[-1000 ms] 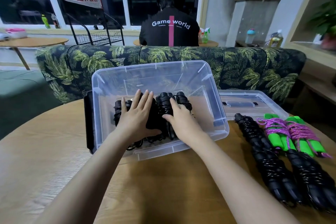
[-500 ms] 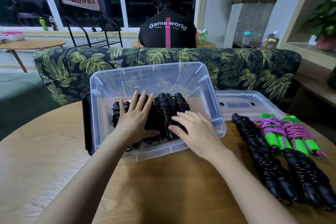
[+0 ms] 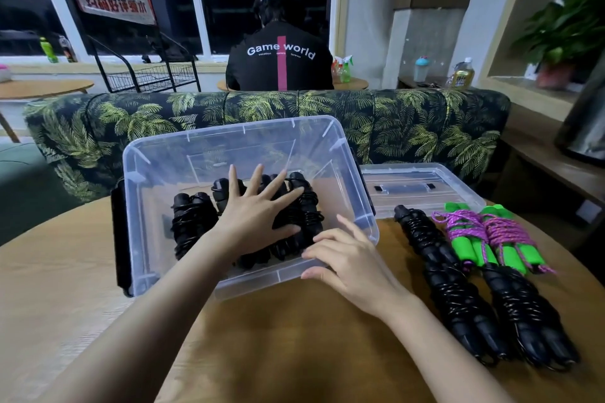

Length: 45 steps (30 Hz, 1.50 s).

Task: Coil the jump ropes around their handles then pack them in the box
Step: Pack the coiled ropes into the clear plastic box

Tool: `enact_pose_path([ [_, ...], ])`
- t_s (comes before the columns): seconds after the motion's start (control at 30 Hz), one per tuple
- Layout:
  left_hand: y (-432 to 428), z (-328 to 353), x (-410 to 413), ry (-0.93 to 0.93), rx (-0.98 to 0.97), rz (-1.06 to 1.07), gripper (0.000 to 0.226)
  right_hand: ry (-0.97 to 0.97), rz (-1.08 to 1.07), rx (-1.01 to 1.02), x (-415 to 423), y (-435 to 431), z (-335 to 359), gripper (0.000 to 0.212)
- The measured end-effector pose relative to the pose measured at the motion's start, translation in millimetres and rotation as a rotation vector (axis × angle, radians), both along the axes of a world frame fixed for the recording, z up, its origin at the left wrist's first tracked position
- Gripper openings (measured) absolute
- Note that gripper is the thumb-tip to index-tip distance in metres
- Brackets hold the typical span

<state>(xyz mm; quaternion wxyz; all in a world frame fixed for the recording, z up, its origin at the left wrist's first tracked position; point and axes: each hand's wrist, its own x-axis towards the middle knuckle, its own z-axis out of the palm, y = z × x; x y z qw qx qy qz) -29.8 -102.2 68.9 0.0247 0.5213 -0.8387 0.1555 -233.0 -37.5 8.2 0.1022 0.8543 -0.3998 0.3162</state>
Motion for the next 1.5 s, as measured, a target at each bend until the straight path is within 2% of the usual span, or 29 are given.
enact_pose_path([
  [0.07,-3.0,-2.1,-0.2,-0.065,0.008,0.052,0.075,-0.016,0.007,-0.023,-0.2,-1.3,-2.6,0.056],
  [0.27,-6.5,-4.0,2.9,-0.068,-0.012,0.099,0.074,-0.025,0.038,-0.051,-1.4,-4.3,-2.5,0.053],
  [0.33,-8.3,-3.9,4.3,-0.058,0.005,0.103,0.075,-0.053,0.075,-0.073,-7.8,-2.9,-2.0,0.046],
  [0.4,-11.6,-2.7,7.0,-0.056,0.024,0.105,0.076,-0.165,0.094,-0.148,-21.5,0.0,-0.8,0.033],
  [0.5,-16.9,-1.0,10.8,-0.031,0.073,0.110,0.076,-0.309,-0.017,-0.246,-52.6,1.3,1.8,0.022],
  [0.57,-18.3,-0.8,11.4,-0.026,0.084,0.110,0.075,-0.292,-0.197,-0.254,-75.0,-3.4,2.1,0.025],
  [0.63,-18.1,-0.8,11.1,-0.026,0.089,0.110,0.075,-0.229,-0.429,-0.135,-94.4,-13.6,2.3,0.032],
  [0.77,-19.1,0.3,11.4,-0.030,0.100,0.115,0.075,-0.045,-0.828,0.338,-124.9,-37.5,1.4,0.068],
  [0.83,-20.2,0.0,11.9,-0.032,0.102,0.112,0.075,0.054,-0.918,0.502,-134.8,-47.8,-5.1,0.081],
  [0.93,-20.5,0.3,12.5,-0.035,0.106,0.114,0.075,0.167,-0.959,0.651,-140.8,-59.4,-21.9,0.088],
  [1.0,-19.7,0.6,12.6,-0.034,0.104,0.114,0.074,0.201,-0.965,0.686,-141.4,-62.9,-25.2,0.087],
  [1.33,-18.9,0.3,13.7,-0.029,0.107,0.103,0.074,0.072,-0.972,0.658,-141.8,-63.9,-26.2,0.080],
  [1.5,-20.1,-0.6,14.1,-0.020,0.107,0.098,0.076,-0.130,-0.946,0.564,-143.0,-62.5,-23.0,0.081],
])
